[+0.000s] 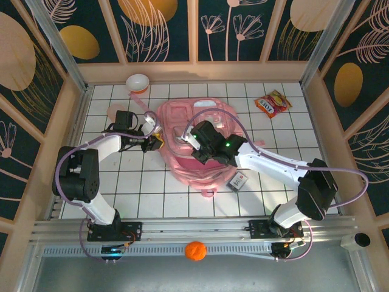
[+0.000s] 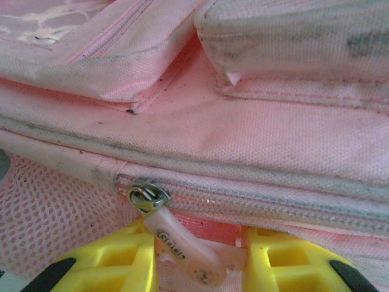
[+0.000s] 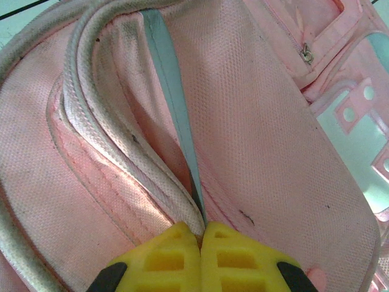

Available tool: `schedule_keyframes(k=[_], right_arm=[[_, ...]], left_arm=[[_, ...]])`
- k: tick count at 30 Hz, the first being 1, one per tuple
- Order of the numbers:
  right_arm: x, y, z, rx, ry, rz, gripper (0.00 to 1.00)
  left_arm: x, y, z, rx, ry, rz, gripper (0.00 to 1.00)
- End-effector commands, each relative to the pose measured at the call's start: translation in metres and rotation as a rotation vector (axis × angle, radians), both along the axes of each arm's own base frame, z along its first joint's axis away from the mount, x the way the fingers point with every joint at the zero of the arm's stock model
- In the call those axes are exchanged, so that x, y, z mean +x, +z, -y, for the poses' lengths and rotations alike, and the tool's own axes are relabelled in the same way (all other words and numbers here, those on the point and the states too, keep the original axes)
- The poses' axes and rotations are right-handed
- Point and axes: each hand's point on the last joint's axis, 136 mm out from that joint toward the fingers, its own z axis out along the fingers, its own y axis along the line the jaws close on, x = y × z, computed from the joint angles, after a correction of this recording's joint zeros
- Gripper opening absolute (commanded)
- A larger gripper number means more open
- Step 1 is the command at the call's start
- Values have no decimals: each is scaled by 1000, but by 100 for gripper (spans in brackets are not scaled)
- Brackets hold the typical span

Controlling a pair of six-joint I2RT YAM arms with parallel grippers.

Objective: Pack the student bag

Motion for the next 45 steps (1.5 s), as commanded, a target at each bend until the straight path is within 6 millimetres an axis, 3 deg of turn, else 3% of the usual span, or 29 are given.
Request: schedule_keyframes(k=[1,6,11,18,21,25,32,38,41,45], right_arm=[[-2,-7,1,14,-36,-24,0],[-5,-6,-1,30,-25,-37,0],[-6,-2,-3,41,-15,-33,0],[-8,-4,-4,52,-16,-50,0],[-8,-4,-4,52,-17,-54,0],[-10,-6,-2,44,-18,-58,0],[-12,-8,0,40,-15,-63,0],[-12,-6,-1,43,-10,-63,0],[-12,-7,-1,42,-12,-64,0],[-11,-7,-1,43,-16,-64,0]], left_arm=[[2,19,1,-10,3,43,4],[5,14,-9,44,63,74,19],[13,8,-4,18,59,32,20],[21,16,3,-20,24,46,33],[19,15,4,-39,18,27,31],[23,30,2,-104,29,35,16],[16,38,-6,-182,30,21,42],[14,30,-4,-205,6,-52,46],[24,25,-4,-193,16,-72,42],[26,19,-9,-152,32,-69,24]])
